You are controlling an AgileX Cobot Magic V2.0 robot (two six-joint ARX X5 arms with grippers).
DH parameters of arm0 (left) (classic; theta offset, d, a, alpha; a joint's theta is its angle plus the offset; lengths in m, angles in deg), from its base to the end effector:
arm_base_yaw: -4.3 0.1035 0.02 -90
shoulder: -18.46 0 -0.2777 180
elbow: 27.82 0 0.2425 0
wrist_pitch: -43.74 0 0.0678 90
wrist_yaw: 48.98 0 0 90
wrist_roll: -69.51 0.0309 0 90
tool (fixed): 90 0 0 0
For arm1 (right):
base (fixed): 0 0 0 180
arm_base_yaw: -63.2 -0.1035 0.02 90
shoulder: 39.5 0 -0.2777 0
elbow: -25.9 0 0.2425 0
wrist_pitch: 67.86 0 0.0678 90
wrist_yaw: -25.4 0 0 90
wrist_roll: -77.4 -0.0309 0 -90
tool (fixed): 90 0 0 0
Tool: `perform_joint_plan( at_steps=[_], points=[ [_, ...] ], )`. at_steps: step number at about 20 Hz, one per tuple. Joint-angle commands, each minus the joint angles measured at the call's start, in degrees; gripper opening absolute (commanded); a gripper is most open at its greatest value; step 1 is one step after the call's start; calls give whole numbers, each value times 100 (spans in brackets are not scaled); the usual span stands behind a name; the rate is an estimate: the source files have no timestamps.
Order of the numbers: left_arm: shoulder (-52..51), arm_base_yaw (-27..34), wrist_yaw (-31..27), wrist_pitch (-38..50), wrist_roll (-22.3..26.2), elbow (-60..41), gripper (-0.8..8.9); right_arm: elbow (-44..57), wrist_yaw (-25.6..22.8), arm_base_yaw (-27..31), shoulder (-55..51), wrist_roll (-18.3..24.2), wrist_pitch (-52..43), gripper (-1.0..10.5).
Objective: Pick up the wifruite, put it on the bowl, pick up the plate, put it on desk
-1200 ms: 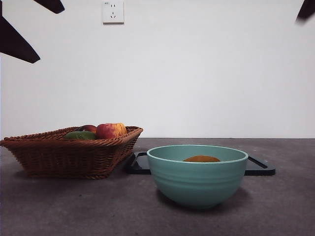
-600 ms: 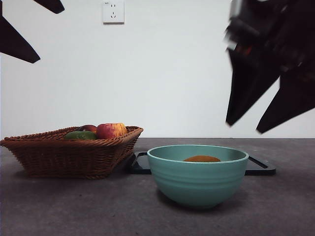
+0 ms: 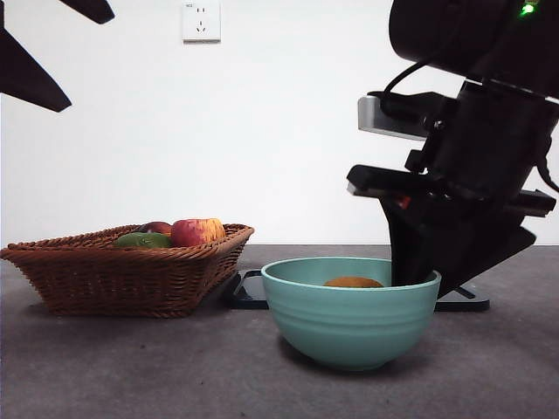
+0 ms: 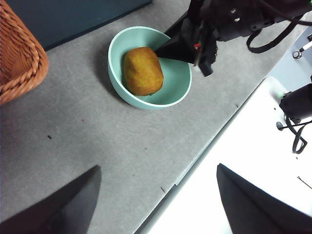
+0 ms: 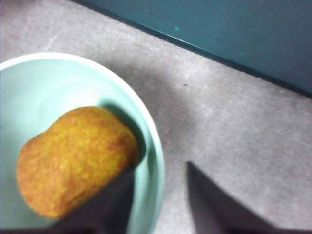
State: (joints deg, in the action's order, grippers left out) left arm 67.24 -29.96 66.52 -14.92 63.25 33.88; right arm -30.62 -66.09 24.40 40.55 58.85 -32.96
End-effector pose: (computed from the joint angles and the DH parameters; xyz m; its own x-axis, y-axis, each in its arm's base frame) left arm 0.1083 -0.0899 0.2981 0.2783 -0.7104 -0.6464 0.6874 0.6174 -0.3826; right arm 0.1922 0.1535 0.1961 0.4242 0.3077 -0.8517 -0.3726 0.9165 0.1456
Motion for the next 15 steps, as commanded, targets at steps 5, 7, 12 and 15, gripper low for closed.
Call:
perform_joint_plan(
  at_steps=[5,7,12,15],
  points=[
    [33,-26,26,57,111,31,374,-37,15,-168,146,-98,-251,14],
    [33,-26,26,57,111,31,374,-140,107,-166,114,-90,-238,14],
    [33,-26,26,57,109,31,374,-811,195,48,118,83,166,14],
    [33,-26,26,57,109,31,374,-1233,317,409,173,262,227,13]
  ],
)
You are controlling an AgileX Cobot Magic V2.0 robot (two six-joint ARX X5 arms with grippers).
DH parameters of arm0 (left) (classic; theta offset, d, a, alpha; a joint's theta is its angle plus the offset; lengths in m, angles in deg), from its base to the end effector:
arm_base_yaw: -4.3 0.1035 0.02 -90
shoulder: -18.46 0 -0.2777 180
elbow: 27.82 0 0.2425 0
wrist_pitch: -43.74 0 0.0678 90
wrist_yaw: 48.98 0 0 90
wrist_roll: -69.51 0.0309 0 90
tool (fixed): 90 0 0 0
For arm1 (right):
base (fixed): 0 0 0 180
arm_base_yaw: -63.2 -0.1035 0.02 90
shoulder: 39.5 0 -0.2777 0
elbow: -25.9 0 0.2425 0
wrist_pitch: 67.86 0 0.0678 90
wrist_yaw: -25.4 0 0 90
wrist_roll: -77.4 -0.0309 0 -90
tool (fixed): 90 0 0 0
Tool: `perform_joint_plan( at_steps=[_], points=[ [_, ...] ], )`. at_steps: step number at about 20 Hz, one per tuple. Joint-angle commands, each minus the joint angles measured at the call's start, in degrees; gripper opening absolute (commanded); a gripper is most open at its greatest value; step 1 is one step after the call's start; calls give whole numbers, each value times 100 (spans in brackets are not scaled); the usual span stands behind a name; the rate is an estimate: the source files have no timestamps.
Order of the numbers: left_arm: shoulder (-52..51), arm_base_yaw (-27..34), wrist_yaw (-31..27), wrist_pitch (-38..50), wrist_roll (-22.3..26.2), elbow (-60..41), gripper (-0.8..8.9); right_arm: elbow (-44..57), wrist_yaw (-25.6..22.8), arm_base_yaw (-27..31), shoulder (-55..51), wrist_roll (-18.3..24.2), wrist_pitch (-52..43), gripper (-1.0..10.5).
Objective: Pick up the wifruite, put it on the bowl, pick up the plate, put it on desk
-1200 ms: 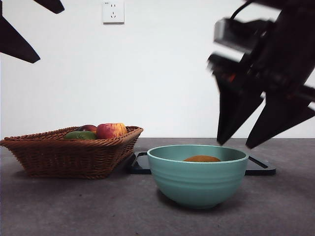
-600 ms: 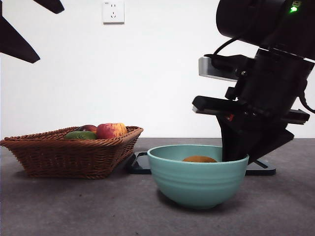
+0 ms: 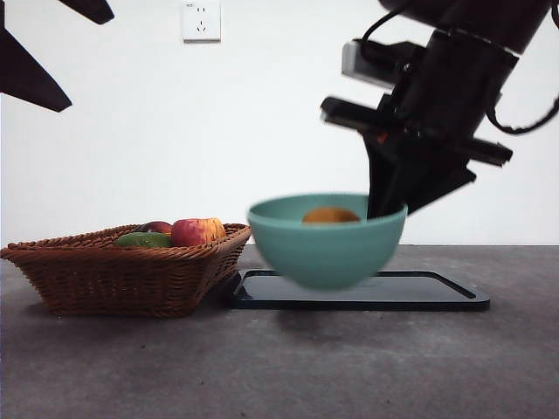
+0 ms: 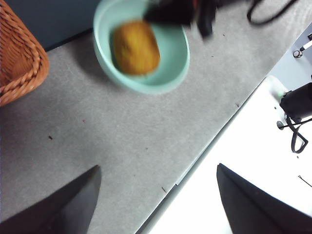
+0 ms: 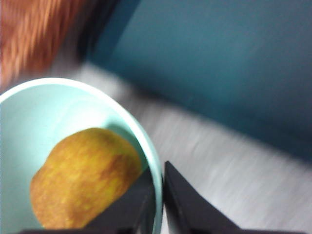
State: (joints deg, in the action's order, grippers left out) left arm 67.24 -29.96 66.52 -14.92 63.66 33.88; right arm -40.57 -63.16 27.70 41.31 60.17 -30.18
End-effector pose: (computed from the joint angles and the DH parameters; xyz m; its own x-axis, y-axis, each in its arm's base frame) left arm 0.1083 -0.0899 0.2981 0.2783 -0.7104 -0.6464 0.6922 0.6149 -0.3779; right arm 0.2204 0.1582 0.2398 0.4862 0.3777 -0.7880 -0.3764 0.9043 0.2012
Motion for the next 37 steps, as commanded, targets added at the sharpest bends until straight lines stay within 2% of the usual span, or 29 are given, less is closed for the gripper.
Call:
perform_joint_plan(
  at_steps=[1,9,14,20,21,22,23,24,29,37],
  points=[
    [33,-26,26,57,68,31,374,-391,26,232,149,190,-42,13],
    [33,-26,26,48,68,31,374,-1891,332,1174,1718,575,24,13],
    [33,-26,26,-37,68,31,374,-2140,459,1327,2448,595,-273,13],
    [33,-26,26,-144,68,31,374,-2140,459,1353,2675,592,-278,15],
    [33,-26,26,-146,68,31,374,-2140,459,1353,2675,588,-258,34],
    [33,-26,26,-146,68,31,374,-2140,459,1353,2675,588,-254,114],
    [33,-26,26,-142,68,31,374,-2142,459,1351,2664,557,-254,184],
    [33,-26,26,-140,68,31,374,-2146,461,1351,2658,546,-245,199],
    [33,-26,26,-131,68,31,374,-2149,435,1353,2151,551,-85,200],
    [33,-26,26,-105,68,31,374,-2146,459,1191,-61,833,1475,200]
  ],
)
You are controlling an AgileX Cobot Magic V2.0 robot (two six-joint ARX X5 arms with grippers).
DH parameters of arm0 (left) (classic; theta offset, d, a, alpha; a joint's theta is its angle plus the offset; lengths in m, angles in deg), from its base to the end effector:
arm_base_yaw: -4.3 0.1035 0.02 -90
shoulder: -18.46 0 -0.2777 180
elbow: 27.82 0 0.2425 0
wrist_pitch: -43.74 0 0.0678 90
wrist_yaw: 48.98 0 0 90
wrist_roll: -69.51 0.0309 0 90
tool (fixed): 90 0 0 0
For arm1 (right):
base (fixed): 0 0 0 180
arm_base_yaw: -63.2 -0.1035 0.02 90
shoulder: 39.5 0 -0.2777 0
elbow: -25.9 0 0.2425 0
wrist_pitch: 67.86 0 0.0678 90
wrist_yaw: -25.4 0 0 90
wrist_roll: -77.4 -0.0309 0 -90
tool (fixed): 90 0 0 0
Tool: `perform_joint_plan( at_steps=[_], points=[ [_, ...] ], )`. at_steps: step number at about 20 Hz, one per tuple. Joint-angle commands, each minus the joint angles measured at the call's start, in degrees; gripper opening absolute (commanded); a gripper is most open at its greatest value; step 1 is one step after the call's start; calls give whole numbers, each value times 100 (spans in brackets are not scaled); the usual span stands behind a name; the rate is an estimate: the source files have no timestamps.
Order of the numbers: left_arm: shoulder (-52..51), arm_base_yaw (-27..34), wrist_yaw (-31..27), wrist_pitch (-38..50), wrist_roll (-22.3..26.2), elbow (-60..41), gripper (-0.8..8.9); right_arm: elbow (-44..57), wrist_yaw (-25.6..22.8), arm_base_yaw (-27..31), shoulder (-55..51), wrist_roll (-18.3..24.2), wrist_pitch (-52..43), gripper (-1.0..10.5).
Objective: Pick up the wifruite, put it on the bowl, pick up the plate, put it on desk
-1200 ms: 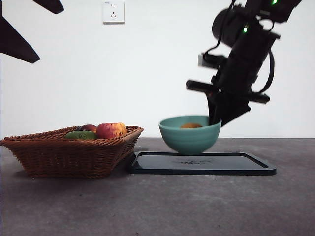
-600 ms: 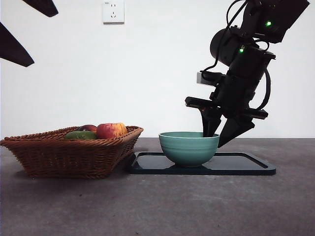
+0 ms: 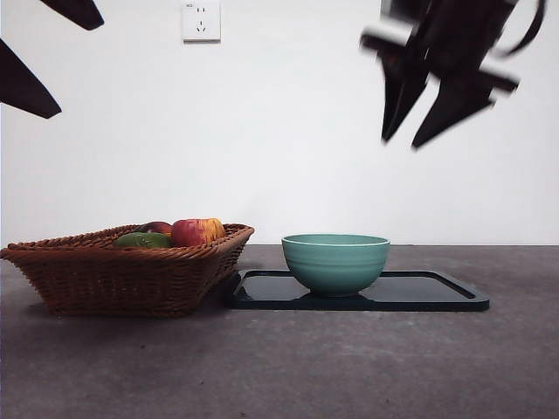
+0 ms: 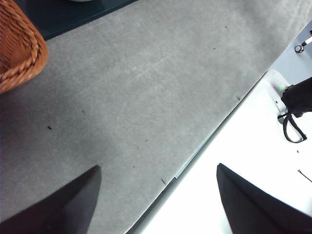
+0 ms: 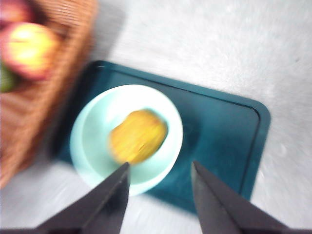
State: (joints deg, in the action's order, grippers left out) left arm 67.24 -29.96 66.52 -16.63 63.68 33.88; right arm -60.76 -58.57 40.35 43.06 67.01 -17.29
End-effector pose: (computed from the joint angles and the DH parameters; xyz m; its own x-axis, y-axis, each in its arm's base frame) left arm 0.1066 -0.0887 0.2961 0.2621 -0.6994 -0.6649 0.6830 0.6212 -0.3842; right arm 0.2695 0.1171 0.3248 0.5904 0.3628 -0.7210 -0.3249 0.9245 0.1991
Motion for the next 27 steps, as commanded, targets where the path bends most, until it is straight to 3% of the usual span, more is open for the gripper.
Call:
perform_joint_plan(
  at_steps=[1,6,10,17,27],
  points=[
    [33,-26,26,66,66,31,374,-120,-2,-114,-535,153,402,199],
    [33,-26,26,66,66,31,374,59,0,-310,-1672,162,1073,199],
    [33,-26,26,68,66,31,374,754,48,-538,-2632,162,1060,199],
    [33,-26,26,101,66,31,374,2275,638,-968,-4052,-13,1051,199],
    [33,-26,26,98,63,31,374,2634,662,-1040,-4677,-96,1051,199]
  ],
)
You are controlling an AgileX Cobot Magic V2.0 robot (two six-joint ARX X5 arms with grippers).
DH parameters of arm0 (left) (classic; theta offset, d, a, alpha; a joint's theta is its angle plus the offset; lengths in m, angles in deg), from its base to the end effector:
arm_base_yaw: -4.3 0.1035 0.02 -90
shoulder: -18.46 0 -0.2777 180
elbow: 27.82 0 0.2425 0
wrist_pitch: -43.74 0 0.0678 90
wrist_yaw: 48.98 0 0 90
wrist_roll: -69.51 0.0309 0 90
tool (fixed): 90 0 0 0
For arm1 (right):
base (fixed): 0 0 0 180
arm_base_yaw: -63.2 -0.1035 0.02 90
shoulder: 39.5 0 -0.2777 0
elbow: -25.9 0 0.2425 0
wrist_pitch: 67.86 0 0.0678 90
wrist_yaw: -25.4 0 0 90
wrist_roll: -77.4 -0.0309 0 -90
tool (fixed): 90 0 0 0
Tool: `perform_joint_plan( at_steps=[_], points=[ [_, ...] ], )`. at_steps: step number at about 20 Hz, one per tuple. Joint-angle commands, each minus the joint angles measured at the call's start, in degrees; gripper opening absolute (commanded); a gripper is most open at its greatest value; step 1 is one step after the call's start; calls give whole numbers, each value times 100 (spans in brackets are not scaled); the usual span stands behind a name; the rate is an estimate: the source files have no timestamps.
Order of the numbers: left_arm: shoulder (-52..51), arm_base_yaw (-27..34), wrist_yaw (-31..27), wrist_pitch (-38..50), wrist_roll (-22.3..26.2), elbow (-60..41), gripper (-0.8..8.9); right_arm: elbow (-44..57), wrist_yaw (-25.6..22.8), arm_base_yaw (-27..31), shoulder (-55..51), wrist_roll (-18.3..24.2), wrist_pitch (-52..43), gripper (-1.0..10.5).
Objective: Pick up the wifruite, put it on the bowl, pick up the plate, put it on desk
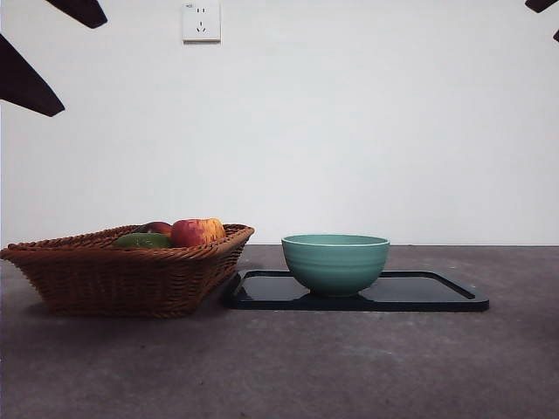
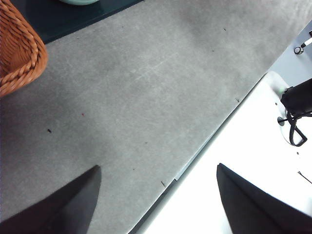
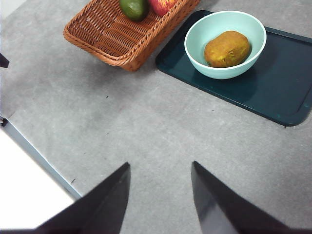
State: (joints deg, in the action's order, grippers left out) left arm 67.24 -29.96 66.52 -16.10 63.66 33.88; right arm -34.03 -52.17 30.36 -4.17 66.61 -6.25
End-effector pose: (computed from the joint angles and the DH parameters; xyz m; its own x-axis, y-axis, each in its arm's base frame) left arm 0.1072 -0.0891 0.2967 0.2672 -0.7029 -0.6592 0.6857 0.6193 -0.3824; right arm 0.0738 0.0556 0.3061 0.5385 0.6037 -0.5878 -0.5674 0.7755 0.2768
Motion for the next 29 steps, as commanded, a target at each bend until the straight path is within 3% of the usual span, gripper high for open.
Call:
perform_joint_plan(
  at_steps=[1,11,18,22,29],
  points=[
    [33,-26,26,46,66,31,374,-39,22,-42,50,-57,-52,199],
    [33,-26,28,46,2,33,374,-39,22,-42,50,-57,-50,199],
    [116,-33,-72,964,-813,348,374,-39,22,-42,50,-59,-50,199],
    [828,-44,-348,1082,-874,1134,375,-39,20,-42,50,-57,-50,199],
    [3025,-155,-597,1082,-522,3128,375,-39,20,-42,50,-57,-48,199]
  ],
)
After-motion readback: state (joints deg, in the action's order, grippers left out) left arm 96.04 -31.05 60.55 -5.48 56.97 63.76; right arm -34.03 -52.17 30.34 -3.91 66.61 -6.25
